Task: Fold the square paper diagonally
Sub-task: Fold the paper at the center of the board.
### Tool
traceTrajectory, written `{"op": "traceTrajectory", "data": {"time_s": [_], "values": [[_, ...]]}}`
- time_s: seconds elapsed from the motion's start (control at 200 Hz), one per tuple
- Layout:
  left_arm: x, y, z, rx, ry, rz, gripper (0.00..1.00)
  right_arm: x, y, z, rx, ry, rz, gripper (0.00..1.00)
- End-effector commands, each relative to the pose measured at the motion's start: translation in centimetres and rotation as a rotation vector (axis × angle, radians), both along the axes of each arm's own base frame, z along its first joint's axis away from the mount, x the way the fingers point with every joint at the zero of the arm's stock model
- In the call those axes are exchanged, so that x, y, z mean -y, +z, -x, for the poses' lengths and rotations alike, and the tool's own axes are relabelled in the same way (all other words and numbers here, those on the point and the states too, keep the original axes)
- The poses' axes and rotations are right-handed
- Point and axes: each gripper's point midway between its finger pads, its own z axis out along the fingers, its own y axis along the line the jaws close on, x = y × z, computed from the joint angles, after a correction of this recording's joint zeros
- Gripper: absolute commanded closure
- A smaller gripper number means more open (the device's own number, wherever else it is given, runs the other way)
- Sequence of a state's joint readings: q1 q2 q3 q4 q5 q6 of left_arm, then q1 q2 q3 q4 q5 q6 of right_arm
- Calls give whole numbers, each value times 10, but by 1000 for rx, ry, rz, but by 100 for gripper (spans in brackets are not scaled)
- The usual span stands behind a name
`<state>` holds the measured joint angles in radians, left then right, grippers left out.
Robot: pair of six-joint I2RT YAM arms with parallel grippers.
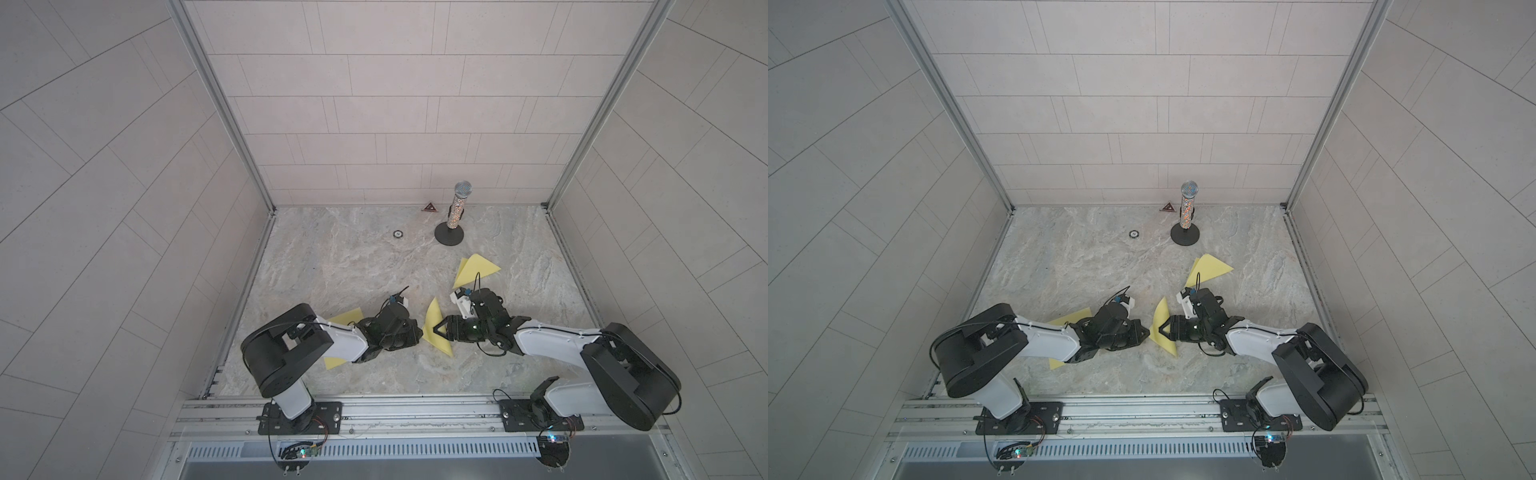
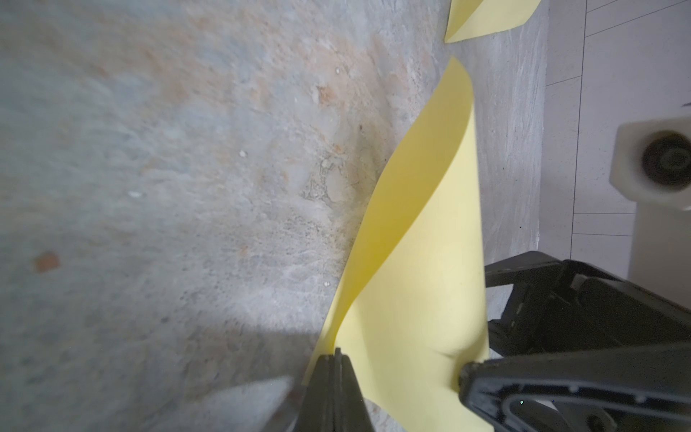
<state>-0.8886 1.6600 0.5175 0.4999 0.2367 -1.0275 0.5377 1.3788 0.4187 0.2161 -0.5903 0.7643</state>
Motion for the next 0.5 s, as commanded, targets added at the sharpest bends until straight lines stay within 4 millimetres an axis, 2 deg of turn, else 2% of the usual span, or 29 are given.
{"op": "traceTrajectory", "data": {"time_s": [0.0,0.175,0.495], "values": [[-31,-41,17,-82,12,-161,100,-7,1,2,-1,21,-51,38],[-30,-41,17,-81,14,-160,100,-10,-8,0,-22,-3,-82,41],[-31,-40,17,-80,13,-160,100,-5,-24,-6,-43,-55,-65,57]]}}
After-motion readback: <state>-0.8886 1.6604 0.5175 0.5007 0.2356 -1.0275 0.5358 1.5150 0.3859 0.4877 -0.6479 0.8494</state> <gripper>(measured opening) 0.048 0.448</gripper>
